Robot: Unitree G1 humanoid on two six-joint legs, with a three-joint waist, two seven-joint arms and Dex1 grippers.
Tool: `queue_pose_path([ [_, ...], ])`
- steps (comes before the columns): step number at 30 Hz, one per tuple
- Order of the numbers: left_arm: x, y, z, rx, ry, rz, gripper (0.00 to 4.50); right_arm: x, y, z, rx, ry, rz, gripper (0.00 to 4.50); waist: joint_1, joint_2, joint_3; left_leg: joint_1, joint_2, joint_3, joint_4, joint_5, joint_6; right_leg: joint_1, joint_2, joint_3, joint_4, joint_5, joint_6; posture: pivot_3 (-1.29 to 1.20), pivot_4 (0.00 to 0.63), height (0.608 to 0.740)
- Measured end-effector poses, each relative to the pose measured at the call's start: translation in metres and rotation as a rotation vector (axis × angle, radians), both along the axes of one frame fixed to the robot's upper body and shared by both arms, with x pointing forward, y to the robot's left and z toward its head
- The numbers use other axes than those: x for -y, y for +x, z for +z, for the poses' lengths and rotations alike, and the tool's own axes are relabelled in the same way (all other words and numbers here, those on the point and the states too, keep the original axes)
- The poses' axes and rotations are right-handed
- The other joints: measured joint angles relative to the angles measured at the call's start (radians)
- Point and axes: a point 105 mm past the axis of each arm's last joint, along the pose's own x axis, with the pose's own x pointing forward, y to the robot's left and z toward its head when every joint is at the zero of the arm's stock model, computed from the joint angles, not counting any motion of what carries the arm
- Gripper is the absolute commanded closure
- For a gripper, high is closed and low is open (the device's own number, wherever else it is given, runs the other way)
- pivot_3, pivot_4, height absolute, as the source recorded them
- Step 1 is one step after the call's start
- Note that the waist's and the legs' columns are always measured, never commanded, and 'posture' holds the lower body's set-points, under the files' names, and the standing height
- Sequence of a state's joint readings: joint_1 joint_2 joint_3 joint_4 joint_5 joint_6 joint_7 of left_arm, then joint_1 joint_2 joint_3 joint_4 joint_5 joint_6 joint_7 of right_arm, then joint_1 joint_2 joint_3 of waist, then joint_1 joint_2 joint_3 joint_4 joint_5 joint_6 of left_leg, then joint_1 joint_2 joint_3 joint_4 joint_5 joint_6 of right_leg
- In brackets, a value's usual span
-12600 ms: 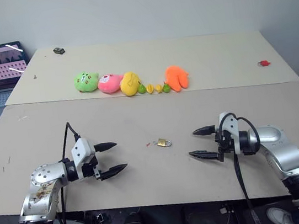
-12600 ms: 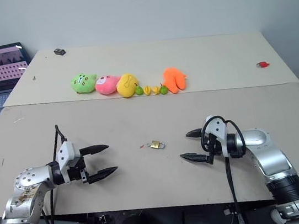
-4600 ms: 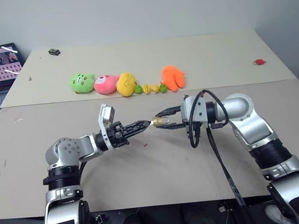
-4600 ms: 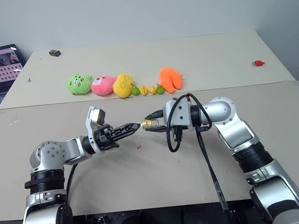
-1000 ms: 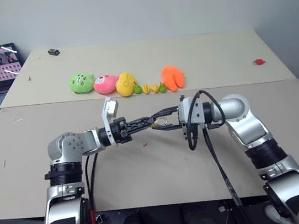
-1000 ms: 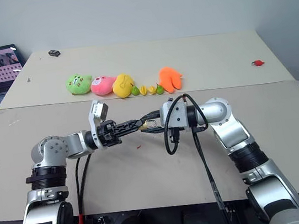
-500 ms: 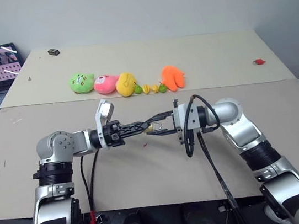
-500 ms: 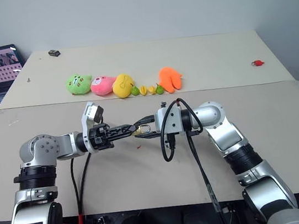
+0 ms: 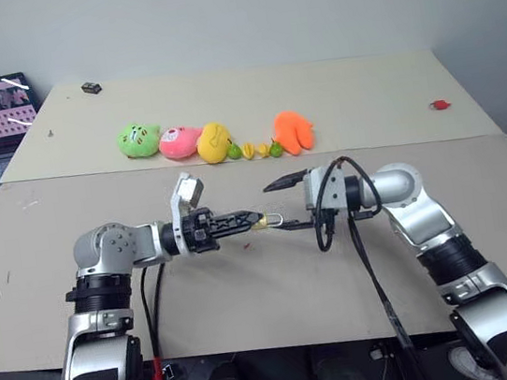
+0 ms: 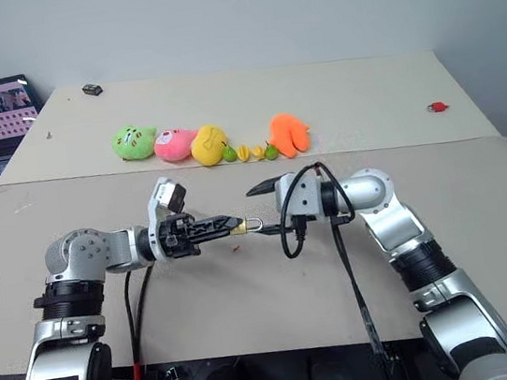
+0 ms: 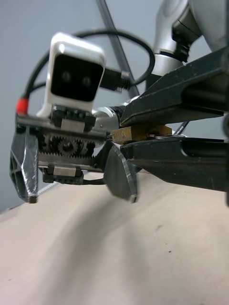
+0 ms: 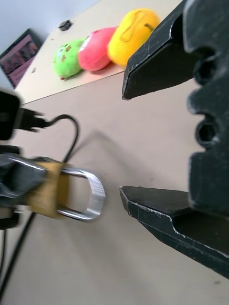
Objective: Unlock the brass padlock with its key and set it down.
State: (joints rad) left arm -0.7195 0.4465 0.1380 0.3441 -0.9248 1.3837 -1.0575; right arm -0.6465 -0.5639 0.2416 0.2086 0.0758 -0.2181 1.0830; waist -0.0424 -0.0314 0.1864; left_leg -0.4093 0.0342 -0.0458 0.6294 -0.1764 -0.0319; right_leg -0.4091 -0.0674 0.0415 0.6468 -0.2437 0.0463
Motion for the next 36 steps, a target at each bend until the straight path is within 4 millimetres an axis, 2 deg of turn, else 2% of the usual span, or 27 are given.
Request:
queue_pose_path([
  [3, -0.004, 0.004, 0.0, -0.01, -0.008, 0.027, 4.5, 0.01, 0.0, -0.004, -0.02, 0.009, -0.027, 1.77, -0.003, 0.0, 0.0, 0.0, 0.0, 0.0, 0.0, 0.0, 0.0, 0.0, 0.0, 0.0, 0.0, 0.0, 0.0, 0.0, 0.15, 0.722],
  [11, -0.005, 0.012, 0.005, -0.019, -0.042, 0.072, 4.5, 0.01, -0.003, -0.012, -0.051, 0.029, -0.026, 4.47, -0.001, 0.0, 0.0, 0.0, 0.0, 0.0, 0.0, 0.0, 0.0, 0.0, 0.0, 0.0, 0.0, 0.0, 0.0, 0.0, 0.15, 0.722],
  [21, -0.001, 0.013, 0.003, -0.027, -0.042, 0.077, 4.5, -0.002, -0.002, -0.01, -0.043, 0.078, -0.022, 4.47, -0.003, 0.0, 0.0, 0.0, 0.0, 0.0, 0.0, 0.0, 0.0, 0.0, 0.0, 0.0, 0.0, 0.0, 0.0, 0.0, 0.15, 0.722],
  [25, 0.0, 0.013, 0.003, -0.029, -0.044, 0.074, 4.5, -0.007, 0.006, 0.007, 0.024, 0.089, -0.028, 4.47, -0.001, 0.0, 0.0, 0.0, 0.0, 0.0, 0.0, 0.0, 0.0, 0.0, 0.0, 0.0, 0.0, 0.0, 0.0, 0.0, 0.15, 0.722],
  [30, 0.0, 0.013, 0.003, -0.028, -0.045, 0.074, 4.5, -0.004, 0.007, 0.019, 0.06, 0.101, -0.029, 4.47, 0.0, 0.0, 0.0, 0.0, 0.0, 0.0, 0.0, 0.0, 0.0, 0.0, 0.0, 0.0, 0.0, 0.001, -0.001, 0.0, 0.15, 0.722],
  [36, -0.001, 0.013, 0.004, -0.028, -0.048, 0.08, 4.5, -0.01, -0.007, 0.04, 0.087, 0.143, 0.038, 4.47, -0.003, 0.0, 0.0, 0.0, 0.0, 0.0, 0.0, 0.0, 0.0, 0.0, 0.0, 0.0, 0.0, 0.001, -0.002, 0.0, 0.15, 0.722],
])
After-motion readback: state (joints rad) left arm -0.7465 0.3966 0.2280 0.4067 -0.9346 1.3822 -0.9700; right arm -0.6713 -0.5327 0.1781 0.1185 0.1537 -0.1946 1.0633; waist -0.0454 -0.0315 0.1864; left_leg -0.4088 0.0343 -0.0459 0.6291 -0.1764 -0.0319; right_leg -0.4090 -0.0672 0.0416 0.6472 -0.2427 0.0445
